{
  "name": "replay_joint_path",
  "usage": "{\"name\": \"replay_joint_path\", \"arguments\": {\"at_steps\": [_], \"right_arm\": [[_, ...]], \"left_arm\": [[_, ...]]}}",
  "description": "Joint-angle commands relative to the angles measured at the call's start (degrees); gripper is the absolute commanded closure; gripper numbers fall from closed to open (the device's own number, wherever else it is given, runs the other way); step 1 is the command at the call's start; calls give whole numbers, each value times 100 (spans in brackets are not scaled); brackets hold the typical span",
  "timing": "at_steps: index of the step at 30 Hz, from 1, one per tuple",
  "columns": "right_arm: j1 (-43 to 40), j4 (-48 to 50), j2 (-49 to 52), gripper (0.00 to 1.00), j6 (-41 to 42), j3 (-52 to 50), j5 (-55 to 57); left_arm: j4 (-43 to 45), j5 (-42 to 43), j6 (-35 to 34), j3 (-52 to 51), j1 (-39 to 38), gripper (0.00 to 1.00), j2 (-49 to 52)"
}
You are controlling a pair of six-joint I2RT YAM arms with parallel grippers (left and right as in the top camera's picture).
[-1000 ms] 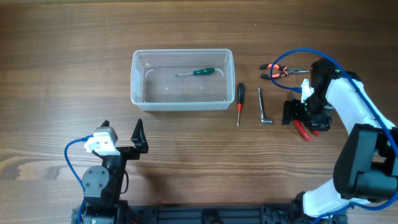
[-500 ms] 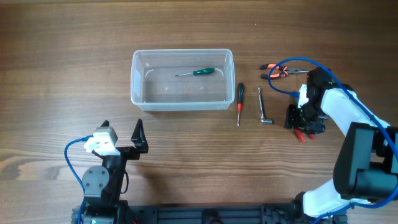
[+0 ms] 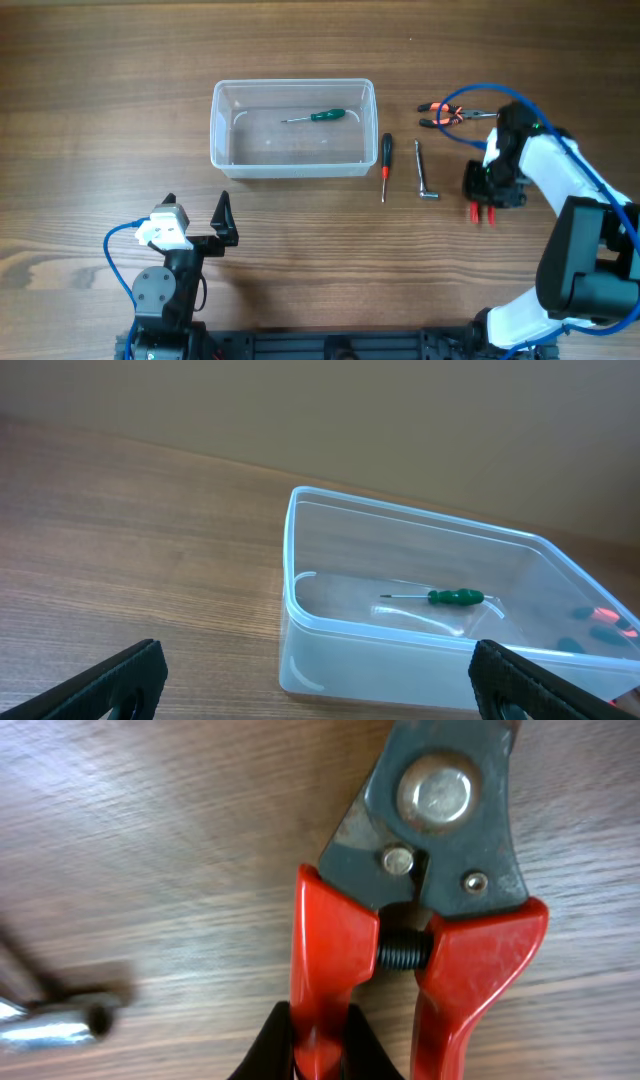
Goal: Pack container
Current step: 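Carry the red shears into the container and release them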
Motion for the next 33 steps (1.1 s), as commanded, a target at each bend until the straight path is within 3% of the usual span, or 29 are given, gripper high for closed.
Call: {"name": "replay_joint_path", "arguments": {"at_steps": [1,6,9,15,19,25,30,31,33], "right_arm": [[87,-361,-343,96,61,1252,-1228],[896,-710,-780,96,-179,2573,-2164],[1786,-525,-949,96,-986,2949,-2162],[3777,273,-612,96,-3834,2946,-1779],[4345,866,188,96,-5471,2946,-1067],[4271,1727,1692,96,-5501,2949,-800],[4275,1731,1897,94,-4913,2977,-780],[4273,1731,1860,91,-4782,3016,-780],[4273,1725,1727,71,-4472,3117,-728]], "left_arm": [[-7,-15,-52,-24,33,0,-13],[-7,-15,-52,-24,33,0,-13],[-7,-15,-52,-24,33,0,-13],[-7,-15,-52,-26,33,0,-13],[-7,-15,-52,-26,33,0,-13],[-7,-15,-52,-24,33,0,-13],[-7,-15,-52,-24,33,0,-13],[-7,-15,-52,-24,33,0,-13],[-7,-15,-52,-24,33,0,-13]]}}
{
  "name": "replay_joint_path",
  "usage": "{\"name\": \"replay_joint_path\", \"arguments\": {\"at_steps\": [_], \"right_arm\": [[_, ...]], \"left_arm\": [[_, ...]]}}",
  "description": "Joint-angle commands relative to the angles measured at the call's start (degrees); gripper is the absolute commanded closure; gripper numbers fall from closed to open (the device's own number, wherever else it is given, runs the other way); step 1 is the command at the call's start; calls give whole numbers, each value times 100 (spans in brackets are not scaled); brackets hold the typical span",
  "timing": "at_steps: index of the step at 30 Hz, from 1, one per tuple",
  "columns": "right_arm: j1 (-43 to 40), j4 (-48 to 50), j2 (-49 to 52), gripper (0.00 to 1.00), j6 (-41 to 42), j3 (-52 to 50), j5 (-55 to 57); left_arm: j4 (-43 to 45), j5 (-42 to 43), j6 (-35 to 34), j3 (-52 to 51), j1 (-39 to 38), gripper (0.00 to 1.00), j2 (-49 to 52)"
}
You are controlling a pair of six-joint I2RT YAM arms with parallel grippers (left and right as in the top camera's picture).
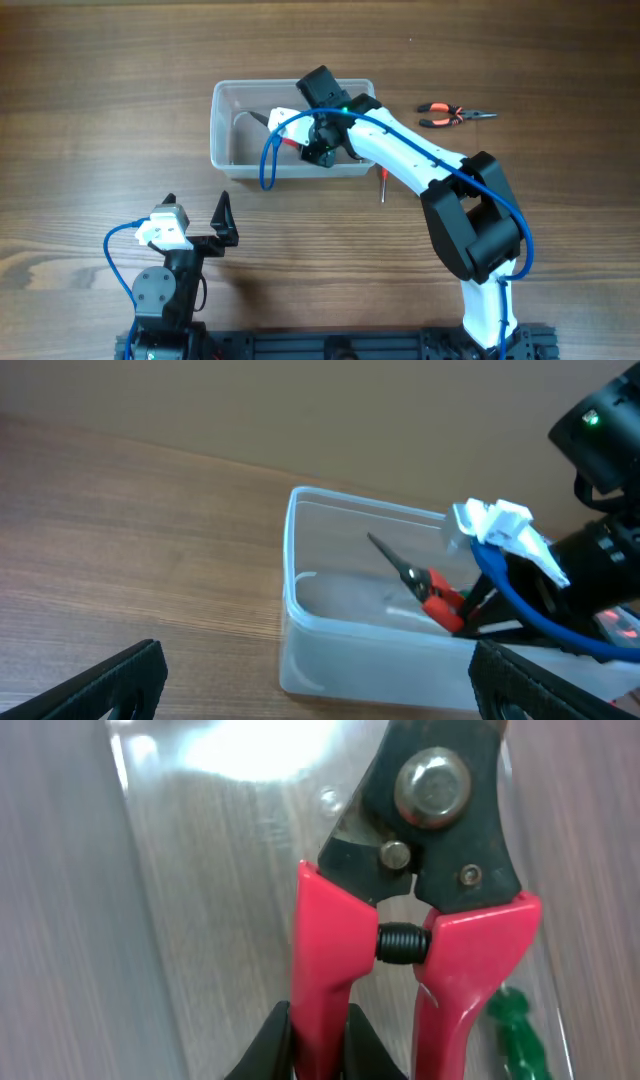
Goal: Pack container
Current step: 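Carry the red shears into the container and release them, then move the right gripper to the orange-black pliers and grasp them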
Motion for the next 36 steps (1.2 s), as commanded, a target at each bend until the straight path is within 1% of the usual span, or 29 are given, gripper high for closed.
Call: {"name": "replay_joint_path", "arguments": {"at_steps": [1,2,3,4,6,10,13,16,19,22,24,25,27,28,29,31,32,33,34,36], "right_arm": [[-2,2,-426,64,678,267,140],[-2,-35,-588,45,938,343,140],[-4,-74,-754,1,1143,404,144],[-17,-142,-935,0,1287,463,142],[-66,-297,-1333,0,1493,557,164],[-479,-455,-2492,0,2461,592,544],[-1257,-686,-3198,0,3265,590,595],[-2297,-1102,-3405,0,4358,588,592],[-3141,-1447,-3226,0,5425,424,590],[-3506,-1499,-2903,0,6164,133,479],[-3530,-1495,-2599,9,6664,-66,396],[-3512,-1495,-2413,11,7064,-155,398],[-3460,-1486,-1943,12,8065,-337,398],[-3451,-1478,-1718,14,8467,-389,389],[-3451,-1438,-1270,17,9145,-417,164],[-3451,-1270,-876,20,9464,-417,-295],[-3451,-1163,-699,26,9602,-417,-551],[-3451,-1038,-518,29,9807,-417,-807],[-3451,-955,-396,33,9976,-417,-946],[-3451,-863,-221,36,10286,-417,-1102]], "left_arm": [[-4,-15,-52,-24,33,0,-13],[-4,-15,-52,-24,33,0,-13],[-4,-15,-52,-24,33,0,-13],[-4,-15,-52,-24,33,0,-13],[-4,-15,-52,-24,33,0,-13],[-4,-15,-52,-24,33,0,-13],[-4,-15,-52,-26,33,0,-13],[-4,-15,-52,-24,33,0,-13],[-4,-15,-52,-24,33,0,-13],[-4,-15,-52,-24,33,0,-13],[-4,-15,-52,-24,33,0,-13],[-4,-15,-52,-24,33,0,-13],[-4,-15,-52,-24,33,0,-13],[-4,-15,-52,-26,33,0,-13],[-4,-15,-52,-26,33,0,-13],[-4,-15,-52,-24,33,0,-13],[-4,-15,-52,-24,33,0,-13],[-4,-15,-52,-26,33,0,-13],[-4,-15,-52,-24,33,0,-13],[-4,-15,-52,-24,33,0,-13]]}}
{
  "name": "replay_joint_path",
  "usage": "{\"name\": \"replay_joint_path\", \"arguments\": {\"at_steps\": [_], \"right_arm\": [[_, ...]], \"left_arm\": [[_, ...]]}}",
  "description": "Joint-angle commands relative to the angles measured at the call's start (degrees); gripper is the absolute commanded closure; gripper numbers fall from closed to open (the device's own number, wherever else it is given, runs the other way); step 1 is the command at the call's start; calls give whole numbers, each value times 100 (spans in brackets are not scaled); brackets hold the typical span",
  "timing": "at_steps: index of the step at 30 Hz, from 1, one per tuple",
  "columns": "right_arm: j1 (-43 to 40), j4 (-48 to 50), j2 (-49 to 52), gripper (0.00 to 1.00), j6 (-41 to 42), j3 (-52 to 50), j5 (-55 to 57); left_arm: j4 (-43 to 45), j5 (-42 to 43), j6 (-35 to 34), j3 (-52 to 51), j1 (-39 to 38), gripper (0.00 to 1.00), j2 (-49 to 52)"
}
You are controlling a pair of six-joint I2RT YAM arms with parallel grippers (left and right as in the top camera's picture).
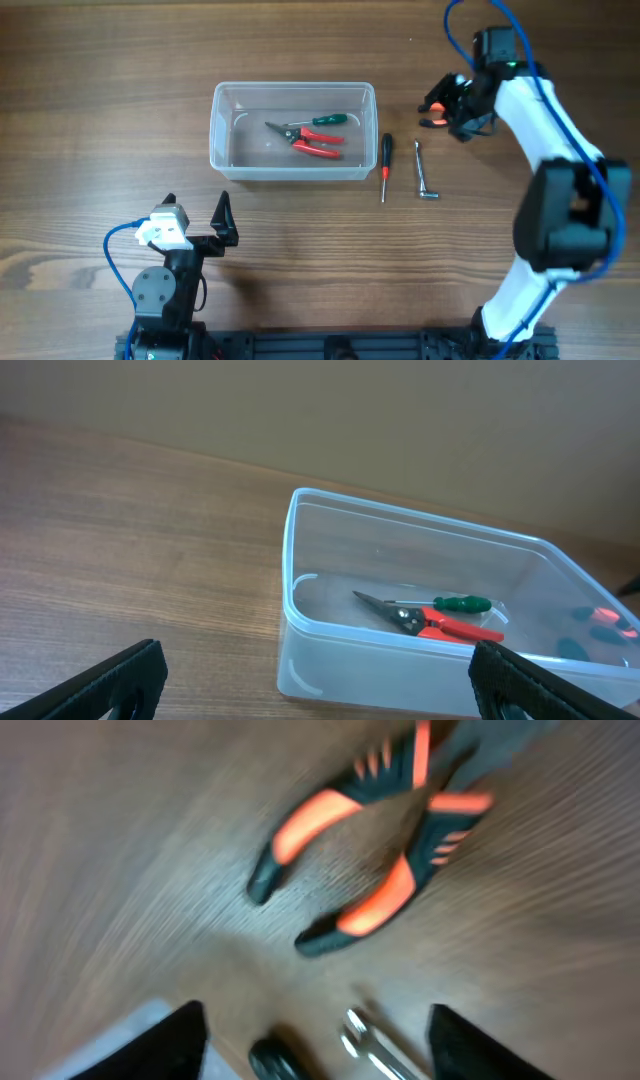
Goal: Pack container
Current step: 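Move the right gripper to the orange-black pliers and grasp them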
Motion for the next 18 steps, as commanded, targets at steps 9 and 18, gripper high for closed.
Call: {"name": "replay_joint_path", "arguments": {"at_steps": [9,18], "right_arm": [[22,140,409,37,2035,-28,-345],[15,66,413,46,2140,-28,474]], "left_arm": [[-4,-15,-52,-26,33,0,-13],[-4,-15,-52,-24,33,0,-13]]}}
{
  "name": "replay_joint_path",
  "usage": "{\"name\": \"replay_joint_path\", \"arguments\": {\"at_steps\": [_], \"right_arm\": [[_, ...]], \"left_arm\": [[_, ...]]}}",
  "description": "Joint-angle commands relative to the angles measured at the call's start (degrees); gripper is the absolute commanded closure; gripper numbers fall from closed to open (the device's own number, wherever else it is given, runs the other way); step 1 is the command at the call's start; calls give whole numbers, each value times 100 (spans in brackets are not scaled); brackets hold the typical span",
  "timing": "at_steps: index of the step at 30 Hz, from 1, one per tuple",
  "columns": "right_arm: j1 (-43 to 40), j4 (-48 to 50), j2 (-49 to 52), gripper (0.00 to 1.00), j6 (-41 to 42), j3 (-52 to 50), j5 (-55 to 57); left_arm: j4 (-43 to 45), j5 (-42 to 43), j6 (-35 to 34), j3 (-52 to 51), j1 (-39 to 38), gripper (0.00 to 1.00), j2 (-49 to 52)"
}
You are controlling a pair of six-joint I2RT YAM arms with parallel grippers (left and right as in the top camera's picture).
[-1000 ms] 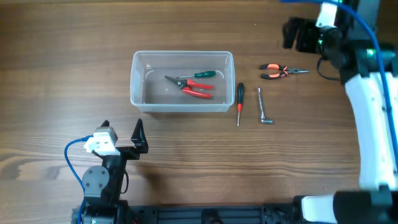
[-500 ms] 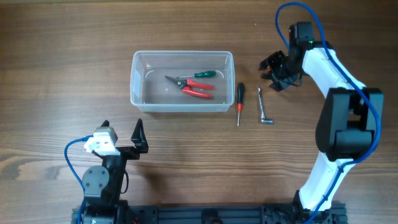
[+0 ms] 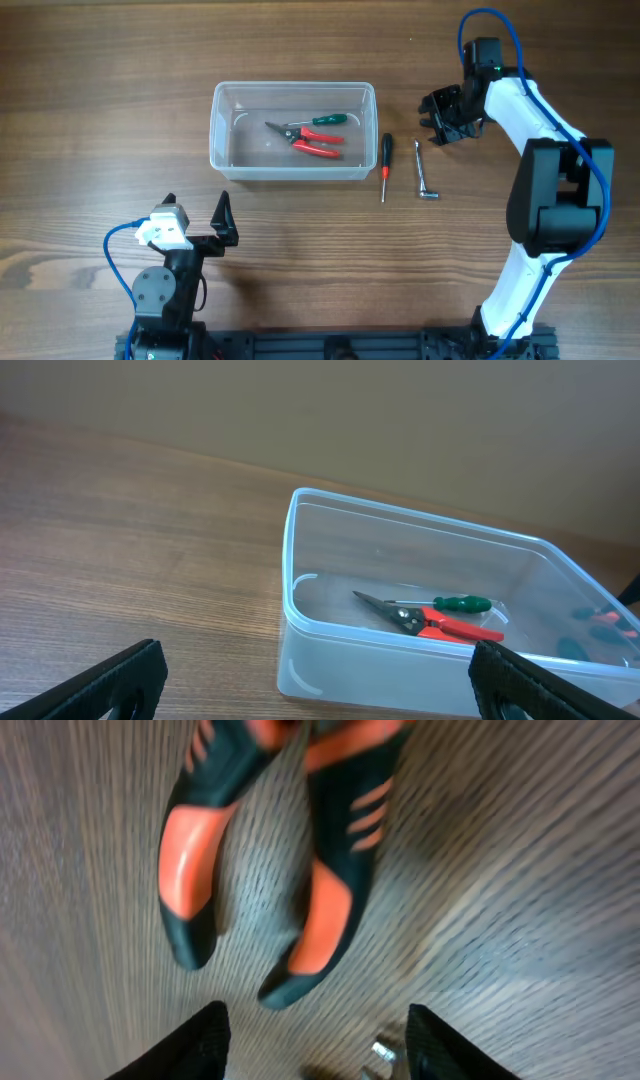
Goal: Pack container
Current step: 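Move the right gripper to the orange-black pliers and grasp them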
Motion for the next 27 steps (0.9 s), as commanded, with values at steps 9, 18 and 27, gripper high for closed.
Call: {"name": "replay_joint_path", "arguments": {"at_steps": [9,18,27], "right_arm": [[-11,-337,68,51,109,-2,1115],[-11,-424,433,59,-192,-2,1058],[-109,-299,485,48,-334,-2,1198]], "left_arm": [[-4,-15,-52,-24,33,0,-13],[-4,-15,-52,-26,33,0,-13],[-4,-15,-52,-24,33,0,-13]]}}
